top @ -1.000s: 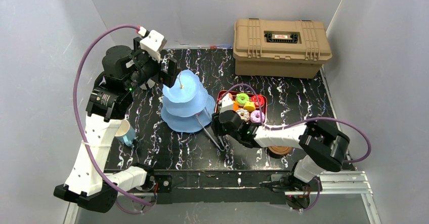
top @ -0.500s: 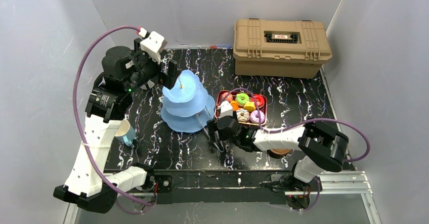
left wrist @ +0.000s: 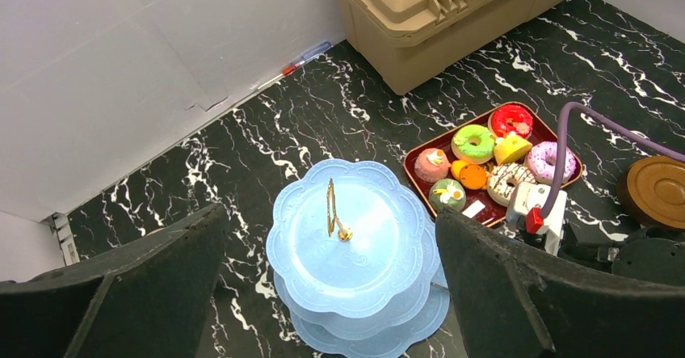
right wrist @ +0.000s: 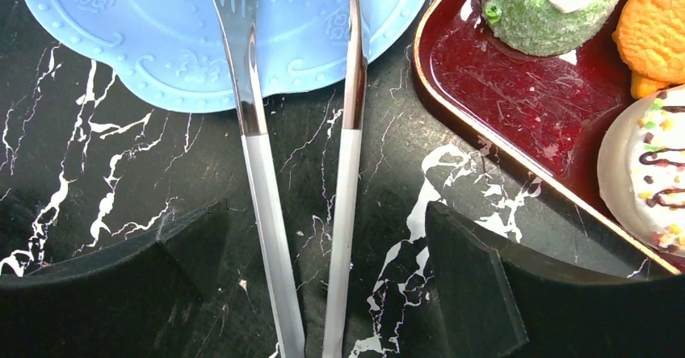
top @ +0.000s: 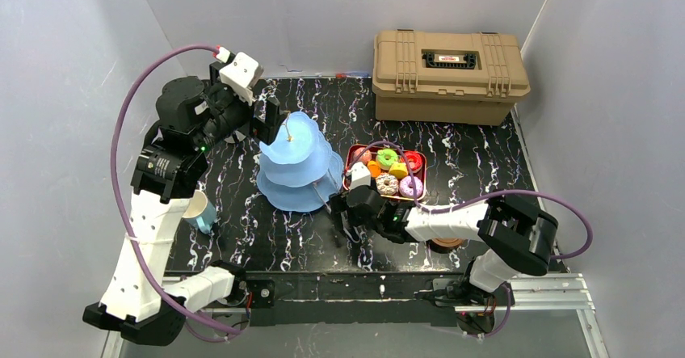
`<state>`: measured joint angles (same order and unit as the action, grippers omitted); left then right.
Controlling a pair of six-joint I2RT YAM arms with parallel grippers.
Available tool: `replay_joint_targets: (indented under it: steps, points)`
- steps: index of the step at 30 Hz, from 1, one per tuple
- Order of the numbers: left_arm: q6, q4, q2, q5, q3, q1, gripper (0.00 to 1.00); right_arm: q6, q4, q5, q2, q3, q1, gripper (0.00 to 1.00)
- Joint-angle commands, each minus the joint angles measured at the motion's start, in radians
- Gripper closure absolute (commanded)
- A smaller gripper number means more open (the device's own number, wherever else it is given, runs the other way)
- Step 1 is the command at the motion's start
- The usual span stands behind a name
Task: Serve the afternoon tea
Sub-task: Pick up the clamp from the center of the board.
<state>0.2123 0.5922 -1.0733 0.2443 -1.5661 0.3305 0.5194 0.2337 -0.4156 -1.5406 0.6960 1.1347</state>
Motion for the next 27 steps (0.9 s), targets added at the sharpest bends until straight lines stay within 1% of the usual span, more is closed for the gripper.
replay_joint_targets:
  steps: [1,5,15,18,20,24,27]
  points:
    - [0.013,0.011,0.021,0.004,-0.017,0.004,0.02,0.009,0.044,0.011,0.013,0.022,0.007,0.02]
    - [0.011,0.009,0.021,0.006,-0.017,0.003,0.02,-0.003,0.047,0.042,0.002,0.03,0.011,0.02]
    - [0.015,0.013,0.024,0.0,-0.02,0.004,0.02,-0.066,-0.013,-0.003,-0.112,0.106,0.039,0.02]
    - [0.016,0.012,0.022,-0.002,-0.022,0.004,0.02,-0.085,-0.029,-0.032,-0.134,0.131,0.04,0.04]
    - [0.016,0.012,0.022,-0.003,-0.024,0.004,0.02,-0.093,-0.034,-0.053,-0.144,0.137,0.04,0.1]
    - [0.021,0.011,0.021,-0.007,-0.024,0.004,0.02,-0.103,0.03,-0.076,-0.149,0.095,0.043,0.27]
    - [0.028,0.011,0.021,-0.012,-0.025,0.003,0.02,-0.109,0.121,-0.087,-0.143,0.03,0.049,0.32]
